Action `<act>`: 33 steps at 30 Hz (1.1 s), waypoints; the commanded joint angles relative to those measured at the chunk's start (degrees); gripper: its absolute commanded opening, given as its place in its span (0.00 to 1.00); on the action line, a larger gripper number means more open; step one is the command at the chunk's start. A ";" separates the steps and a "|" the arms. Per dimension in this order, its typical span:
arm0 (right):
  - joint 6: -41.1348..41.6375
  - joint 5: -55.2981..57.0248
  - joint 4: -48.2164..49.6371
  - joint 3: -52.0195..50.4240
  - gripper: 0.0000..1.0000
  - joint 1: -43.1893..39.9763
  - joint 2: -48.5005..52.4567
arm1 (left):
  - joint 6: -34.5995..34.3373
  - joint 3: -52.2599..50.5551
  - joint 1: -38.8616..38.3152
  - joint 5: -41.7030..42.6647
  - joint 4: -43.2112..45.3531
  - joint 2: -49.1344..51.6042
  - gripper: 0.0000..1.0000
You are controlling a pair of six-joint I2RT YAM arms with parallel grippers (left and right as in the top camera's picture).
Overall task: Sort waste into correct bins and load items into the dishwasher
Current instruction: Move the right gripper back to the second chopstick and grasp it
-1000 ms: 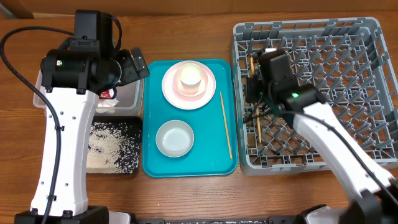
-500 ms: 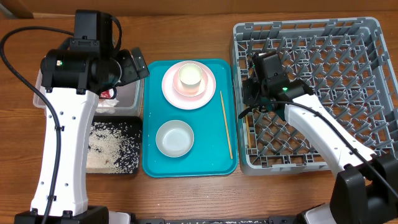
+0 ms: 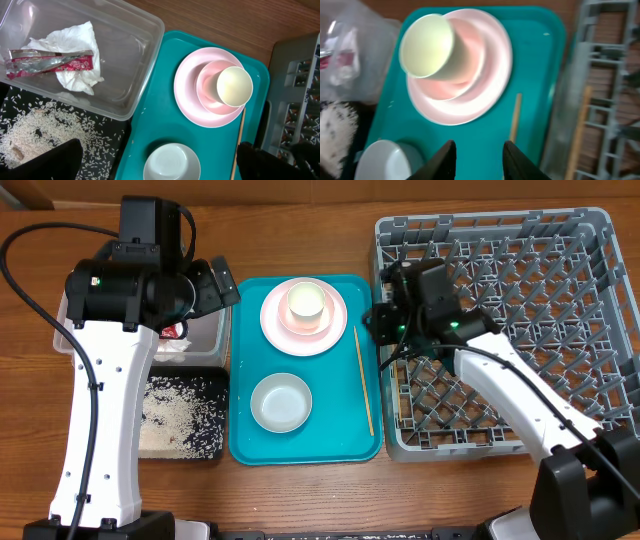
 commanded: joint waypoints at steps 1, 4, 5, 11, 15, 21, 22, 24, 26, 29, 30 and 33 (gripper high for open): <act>0.70 -3.15 0.17 0.02 0.33 3.45 -0.50 | 1.09 0.35 0.26 0.04 0.07 0.22 1.00; 0.72 1.92 -0.44 -0.02 0.33 6.60 -0.04 | 1.09 0.35 0.26 0.04 0.07 0.22 1.00; 0.72 4.39 -0.57 -0.02 0.33 7.91 0.26 | 1.09 0.35 0.26 0.04 0.07 0.22 1.00; 0.72 16.00 -0.28 -0.02 0.37 14.01 4.39 | 1.09 0.35 0.26 0.04 0.07 0.22 1.00; 0.74 20.83 -0.24 -0.02 0.38 15.63 9.18 | 1.09 0.35 0.26 0.04 0.07 0.22 1.00; 5.09 26.29 -0.02 -0.02 0.38 15.65 12.92 | 1.09 0.35 0.26 0.04 0.07 0.22 1.00; 5.07 26.29 0.31 -0.02 0.38 15.65 13.22 | 1.09 0.35 0.26 0.04 0.07 0.22 1.00; 5.51 26.29 0.92 -0.02 0.38 15.65 13.51 | 1.09 0.35 0.26 0.04 0.07 0.22 1.00; 7.54 26.29 1.03 -0.02 0.39 15.65 13.99 | 1.09 0.35 0.26 0.04 0.07 0.22 1.00; 10.14 26.29 1.01 -0.02 0.41 15.65 15.69 | 1.07 0.35 0.26 0.04 0.07 0.22 1.00; 10.21 26.32 1.01 -0.02 0.41 15.65 16.24 | 1.09 0.35 0.26 0.04 0.07 0.22 1.00; 10.21 26.34 1.01 -0.02 0.41 15.54 18.03 | 1.09 0.35 0.26 0.04 0.07 0.22 1.00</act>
